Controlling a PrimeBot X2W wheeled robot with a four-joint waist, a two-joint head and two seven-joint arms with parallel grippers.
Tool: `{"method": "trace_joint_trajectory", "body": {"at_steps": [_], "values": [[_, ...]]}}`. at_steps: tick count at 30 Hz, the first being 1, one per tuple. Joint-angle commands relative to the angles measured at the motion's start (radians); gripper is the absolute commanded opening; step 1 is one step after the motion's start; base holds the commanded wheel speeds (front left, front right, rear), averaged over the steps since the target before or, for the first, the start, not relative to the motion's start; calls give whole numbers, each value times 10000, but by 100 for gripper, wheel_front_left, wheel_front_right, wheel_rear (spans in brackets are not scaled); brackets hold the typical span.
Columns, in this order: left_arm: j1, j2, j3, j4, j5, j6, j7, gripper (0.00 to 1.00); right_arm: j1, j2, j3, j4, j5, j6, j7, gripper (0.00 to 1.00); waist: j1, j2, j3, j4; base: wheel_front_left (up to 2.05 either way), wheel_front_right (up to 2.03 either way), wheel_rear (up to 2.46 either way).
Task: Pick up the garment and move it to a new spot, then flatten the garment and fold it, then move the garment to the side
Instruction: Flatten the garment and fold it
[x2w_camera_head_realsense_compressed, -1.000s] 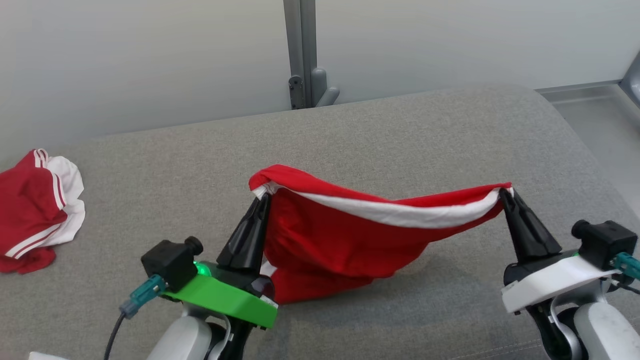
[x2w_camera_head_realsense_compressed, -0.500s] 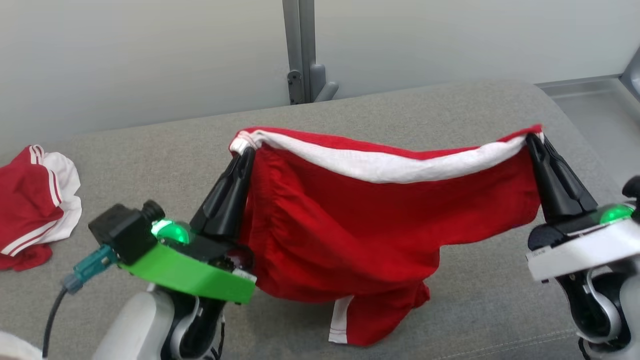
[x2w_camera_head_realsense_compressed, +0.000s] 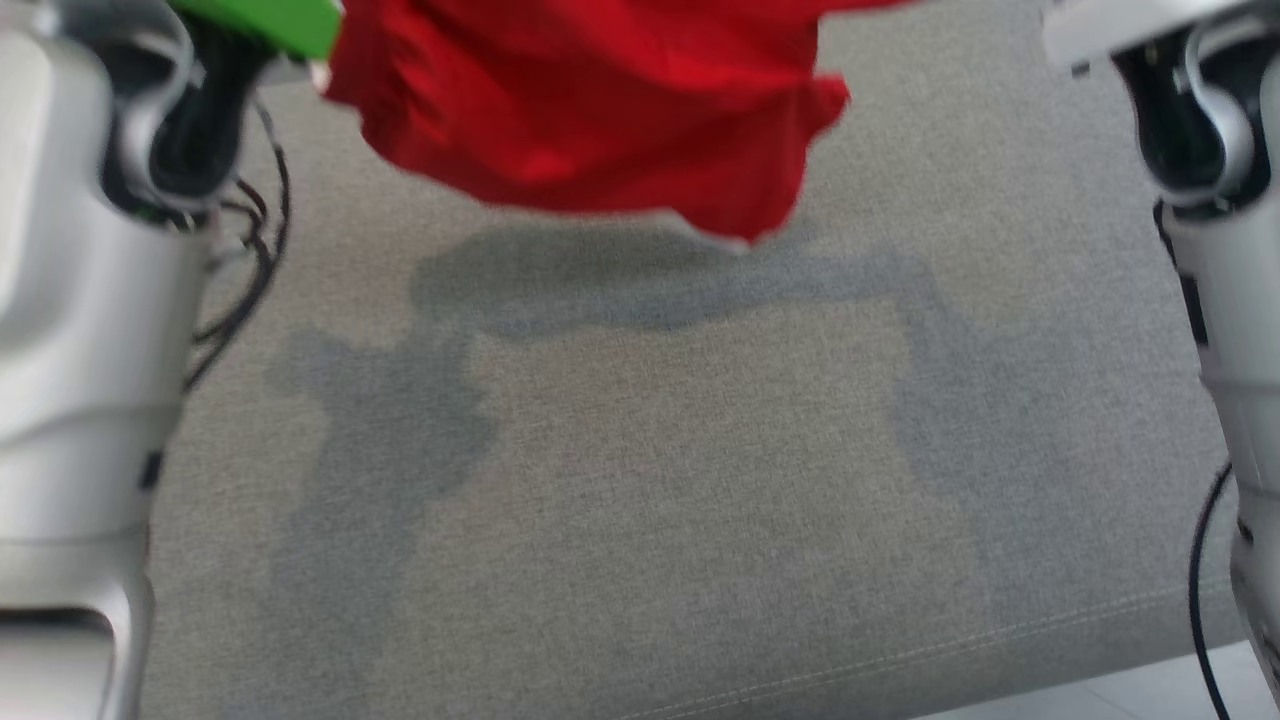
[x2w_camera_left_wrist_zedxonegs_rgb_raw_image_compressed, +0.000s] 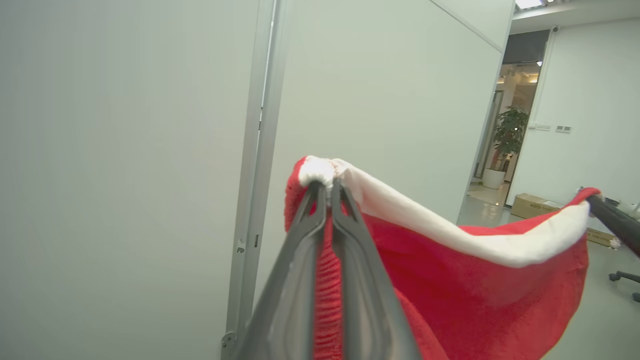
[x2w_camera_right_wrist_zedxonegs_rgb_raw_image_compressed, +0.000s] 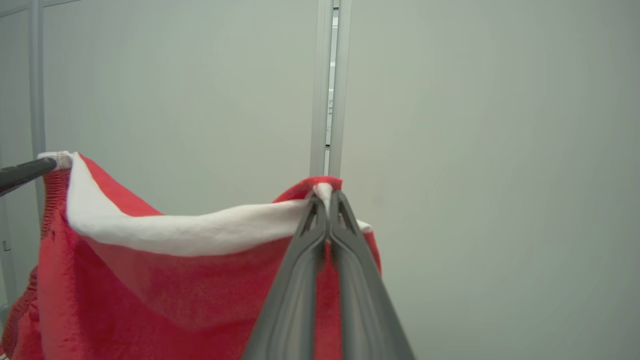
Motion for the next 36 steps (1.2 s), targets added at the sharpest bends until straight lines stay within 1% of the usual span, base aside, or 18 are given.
{"method": "trace_joint_trajectory", "body": {"at_steps": [1, 3, 4, 6, 8, 11, 14, 16, 18, 21, 23, 27, 29, 31, 33, 36], "values": [[-1248, 111, 469, 810, -125, -40, -401, 0, -1365, 407, 100, 859, -472, 0, -601, 0, 0, 0, 1817, -796, 0, 0, 0], [-2205, 188, 782, 1561, 18, -56, -1038, 0, -2488, 950, 7, 1757, -858, -2, -1309, 0, 0, 0, 2188, -1073, 0, 0, 0], [-2205, 188, 782, 1561, 18, -56, -1038, 0, -2488, 950, 7, 1757, -858, -2, -1309, 0, 0, 0, 2188, -1073, 0, 0, 0], [-2960, 240, 849, 2181, 293, -67, -1649, 0, -3268, 1421, -159, 2538, -1176, -3, -1951, 0, 0, 0, 2593, -1268, 0, 0, 0], [-3383, 339, 620, 2745, 632, -104, -2130, 0, -3590, 1830, -101, 3204, -1264, -3, -2392, 0, 0, 0, 2963, -1377, 0, 0, 0], [-3590, 510, 455, 3553, 627, -143, -2557, 0, -3485, 2171, 256, 3928, -1117, -3, -2708, 0, 0, 0, 3492, -1477, 0, 0, 0], [-3279, 628, 168, 4220, 636, -145, -2802, 0, -3095, 2317, 539, 4534, -796, -3, -2842, 0, 0, 0, 3915, -1506, 0, 0, 0], [-3047, 688, 17, 4480, 406, -147, -2918, 0, -2843, 2380, 704, 4712, -553, -3, -2871, 0, 0, 0, 4113, -1503, 0, 0, 0], [-2798, 770, -166, 4508, 161, -148, -3012, 0, -2511, 2415, 790, 4596, -366, -3, -2874, 0, 0, 0, 4219, -1469, 0, 0, 0], [-2303, 932, -507, 4021, -520, -150, -3091, 0, -1903, 2439, 938, 4330, 25, -3, -2873, 0, 0, 0, 4243, -1393, 0, 0, 0], [-1910, 1152, -557, 3493, -1138, -151, -3126, 0, -1580, 2447, 1112, 4075, 223, -2, -2875, 0, 0, 0, 4169, -1326, 0, 0, 0], [-871, 1702, -653, 2308, -2054, -152, -3178, 0, -746, 2151, 1410, 3453, 466, -3, -2875, 0, 0, 0, 3907, -1141, 0, 0, 0], [-204, 1970, -714, 1689, -2229, -152, -3202, 0, -243, 2005, 1476, 3034, 615, -3, -2874, 0, 0, 0, 3750, -1025, 0, 0, 0], [536, 2142, -402, 1004, -2483, -151, -3202, 0, 336, 1839, 1489, 2542, 728, -3, -2874, 0, 0, 0, 3566, -915, 0, 0, 0], [1466, 2103, 95, 329, -2582, -151, -3198, 0, 1014, 1650, 1427, 2059, 761, -3, -2876, 0, 0, 0, 3345, -787, 0, 0, 0], [3081, 1864, 671, -522, -1979, -151, -3199, 0, 2181, 1417, 1334, 1383, 651, -3, -2875, 0, 0, 0, 2917, -597, 0, 0, 0]]}}
